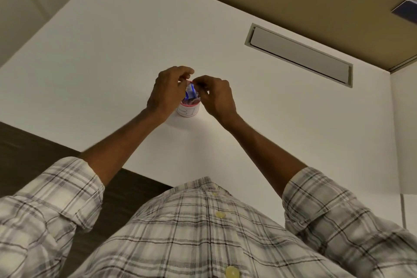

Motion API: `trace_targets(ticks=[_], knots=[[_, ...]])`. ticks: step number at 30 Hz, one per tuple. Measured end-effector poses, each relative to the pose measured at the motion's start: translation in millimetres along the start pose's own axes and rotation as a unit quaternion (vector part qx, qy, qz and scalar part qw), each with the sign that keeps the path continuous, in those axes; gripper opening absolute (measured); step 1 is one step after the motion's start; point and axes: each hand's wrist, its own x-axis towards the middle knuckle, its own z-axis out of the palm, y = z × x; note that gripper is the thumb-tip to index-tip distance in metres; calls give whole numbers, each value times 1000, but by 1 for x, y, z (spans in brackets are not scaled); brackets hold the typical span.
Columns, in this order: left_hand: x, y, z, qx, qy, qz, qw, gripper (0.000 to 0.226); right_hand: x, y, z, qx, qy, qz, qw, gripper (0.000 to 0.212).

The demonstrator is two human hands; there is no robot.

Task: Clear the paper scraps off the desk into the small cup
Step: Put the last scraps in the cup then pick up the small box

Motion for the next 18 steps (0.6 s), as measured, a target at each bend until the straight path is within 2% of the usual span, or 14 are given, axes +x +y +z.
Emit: trace_targets(ticks=[2,4,6,9,12,18], knots=[[1,2,1,47,-45,28,997,25,-5,7,-2,-22,16,-6,1000,22],[6,1,5,92,-107,25,990,29,-11,18,-4,-34,41,5,999,16],[11,-1,7,139,-167,17,976,33,-20,30,-7,-32,62,32,997,12],[15,-2,9,193,-236,56,951,28,-38,54,-10,-35,75,86,993,11],[19,-3,9,216,-257,72,939,24,-59,75,-13,-49,70,141,986,10],[23,-2,10,230,-263,63,935,23,-102,112,-26,-41,113,211,970,15]])
